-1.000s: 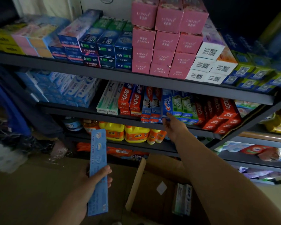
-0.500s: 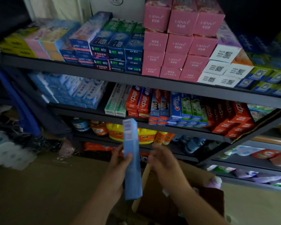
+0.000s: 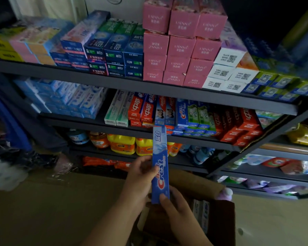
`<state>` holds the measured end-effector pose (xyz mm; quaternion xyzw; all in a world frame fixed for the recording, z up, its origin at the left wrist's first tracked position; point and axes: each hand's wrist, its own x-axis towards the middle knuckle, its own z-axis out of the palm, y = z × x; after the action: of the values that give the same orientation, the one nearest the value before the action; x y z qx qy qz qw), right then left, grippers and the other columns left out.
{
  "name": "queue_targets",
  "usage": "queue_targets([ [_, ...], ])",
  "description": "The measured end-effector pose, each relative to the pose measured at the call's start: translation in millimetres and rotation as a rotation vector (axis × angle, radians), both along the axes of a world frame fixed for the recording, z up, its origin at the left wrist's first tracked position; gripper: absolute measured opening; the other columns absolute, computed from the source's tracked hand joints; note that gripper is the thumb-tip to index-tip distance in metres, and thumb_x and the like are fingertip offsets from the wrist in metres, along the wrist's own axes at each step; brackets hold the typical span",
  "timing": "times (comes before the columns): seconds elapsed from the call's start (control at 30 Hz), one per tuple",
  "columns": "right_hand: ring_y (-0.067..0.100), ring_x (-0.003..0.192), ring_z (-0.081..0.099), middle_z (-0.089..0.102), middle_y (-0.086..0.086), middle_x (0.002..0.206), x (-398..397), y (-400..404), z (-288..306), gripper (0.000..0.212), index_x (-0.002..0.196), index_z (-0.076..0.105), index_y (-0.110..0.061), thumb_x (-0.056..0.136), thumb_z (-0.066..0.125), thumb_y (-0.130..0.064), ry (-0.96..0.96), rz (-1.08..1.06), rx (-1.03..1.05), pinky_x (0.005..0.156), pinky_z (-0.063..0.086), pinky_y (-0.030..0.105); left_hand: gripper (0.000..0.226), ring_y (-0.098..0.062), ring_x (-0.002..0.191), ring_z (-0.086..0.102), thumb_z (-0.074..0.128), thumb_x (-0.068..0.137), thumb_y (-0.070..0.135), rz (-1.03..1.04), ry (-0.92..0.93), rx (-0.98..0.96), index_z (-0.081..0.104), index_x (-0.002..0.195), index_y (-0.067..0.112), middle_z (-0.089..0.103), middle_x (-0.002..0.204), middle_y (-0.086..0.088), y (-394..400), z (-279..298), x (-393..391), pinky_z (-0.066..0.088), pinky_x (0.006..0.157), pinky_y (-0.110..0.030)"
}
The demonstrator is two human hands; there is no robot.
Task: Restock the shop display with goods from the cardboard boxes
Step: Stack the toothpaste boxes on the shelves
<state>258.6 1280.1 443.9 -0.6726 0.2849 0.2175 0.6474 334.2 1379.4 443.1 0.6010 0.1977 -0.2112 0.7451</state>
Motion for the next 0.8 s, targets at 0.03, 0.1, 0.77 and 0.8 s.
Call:
queue_targets([
  [0.03,0.007,0.088,0.069,0.069,-0.009,0.101,-0.5,-1.1,-3.1,0.025,0.114,0.054,-0.028,0.09,0.06,-0.032,0.011,-0.064,0.05,0.077,0.055,0.023,0.024,-0.017,0.088,0.067,0.06,0.088,-0.001,0.013,-0.01,0.002,0.058,0.104,0.016,0.066,0.1,-0.006,-1.7,-0.1,0.3,0.053,0.066,-0.029],
  [0.1,0.013,0.083,0.071,0.071,-0.001,0.097,-1.4,-2.7,-9.1,0.021,0.108,0.058,-0.024,0.089,0.061,-0.033,0.035,-0.157,0.061,0.08,0.057,0.033,0.026,-0.016,0.089,0.066,0.061,0.086,-0.004,0.028,-0.032,-0.006,0.057,0.104,0.014,0.065,0.1,-0.007,-4.7,-0.1,-0.2,0.051,0.066,-0.027],
  [0.77,0.013,0.077,0.062,0.061,0.008,0.09,157.9,-73.1,18.6,0.02,0.096,0.059,-0.004,0.097,0.055,-0.024,-0.179,-0.451,0.236,0.079,0.055,0.026,0.02,-0.021,0.1,0.063,0.058,0.092,0.007,-0.041,0.096,0.103,0.058,0.106,0.021,0.063,0.11,-0.007,50.7,-35.5,-13.6,0.051,0.081,-0.035],
  [0.8,0.014,0.077,0.062,0.06,0.009,0.09,167.1,-75.0,17.6,0.018,0.097,0.058,-0.003,0.096,0.057,-0.021,-0.15,-0.488,0.251,0.076,0.057,0.026,0.019,-0.021,0.099,0.063,0.059,0.092,0.007,-0.033,0.106,0.117,0.058,0.103,0.022,0.063,0.11,-0.007,54.4,-38.5,-14.3,0.051,0.079,-0.034],
])
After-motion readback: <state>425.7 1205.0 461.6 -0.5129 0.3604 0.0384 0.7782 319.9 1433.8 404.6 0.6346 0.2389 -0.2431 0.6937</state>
